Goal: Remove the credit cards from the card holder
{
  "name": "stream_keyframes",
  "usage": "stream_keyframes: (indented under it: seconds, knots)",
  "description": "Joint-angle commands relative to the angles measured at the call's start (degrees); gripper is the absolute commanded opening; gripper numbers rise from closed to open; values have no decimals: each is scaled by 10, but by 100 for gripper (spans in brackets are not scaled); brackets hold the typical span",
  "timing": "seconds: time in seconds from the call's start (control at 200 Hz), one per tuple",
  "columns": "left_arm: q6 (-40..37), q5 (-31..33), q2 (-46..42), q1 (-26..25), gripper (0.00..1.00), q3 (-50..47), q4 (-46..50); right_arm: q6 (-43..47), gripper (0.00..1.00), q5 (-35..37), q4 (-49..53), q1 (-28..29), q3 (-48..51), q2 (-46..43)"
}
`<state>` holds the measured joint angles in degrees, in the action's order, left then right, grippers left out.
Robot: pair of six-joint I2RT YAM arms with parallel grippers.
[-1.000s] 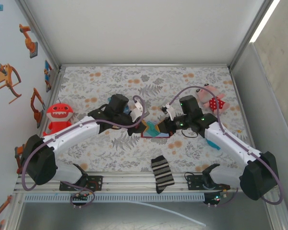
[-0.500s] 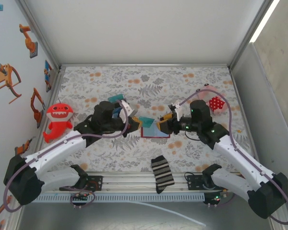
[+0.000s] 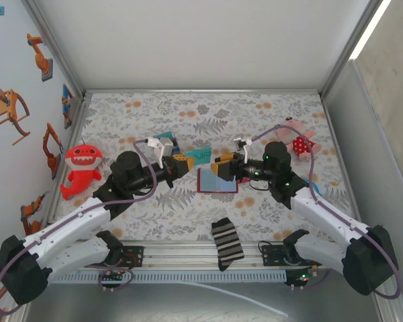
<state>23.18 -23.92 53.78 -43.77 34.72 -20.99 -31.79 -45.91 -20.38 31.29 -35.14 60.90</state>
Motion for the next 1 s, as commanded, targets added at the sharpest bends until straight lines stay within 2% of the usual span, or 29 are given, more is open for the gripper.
stream_keyframes:
  seconds: [0.0,0.305,0.451,0.501,0.546,0.646,0.691,0.761,0.821,0.901,0.992]
  knots:
    - [43,-22,3,4,0,-7,-64,-33,51,-49,-77,5,-25,11]
    - [62,-71,21,3,0,-1,-106,-31,40,-66,-84,7,-47,11]
    - [52,-85,18,3,0,5,-87,-34,17,-70,-85,8,-52,7]
    - [46,-84,16,3,3,7,-74,-31,9,-71,-82,8,-55,4]
    - [38,-83,12,3,9,10,-57,-26,0,-70,-71,8,-55,0]
    - [12,-73,-3,3,28,24,1,0,0,-63,-29,8,-59,-8]
    - [-8,-66,-14,3,43,35,35,16,0,-59,0,8,-63,-13]
    - [-40,-47,-31,3,72,55,95,46,0,-50,51,9,-71,-20]
    - [-70,-22,-42,3,87,76,153,77,0,-34,105,10,-79,-26]
    - [-100,8,-50,3,100,112,227,113,0,-16,167,12,-93,-32]
    - [-141,22,-47,3,97,147,296,136,0,-13,208,13,-102,-34]
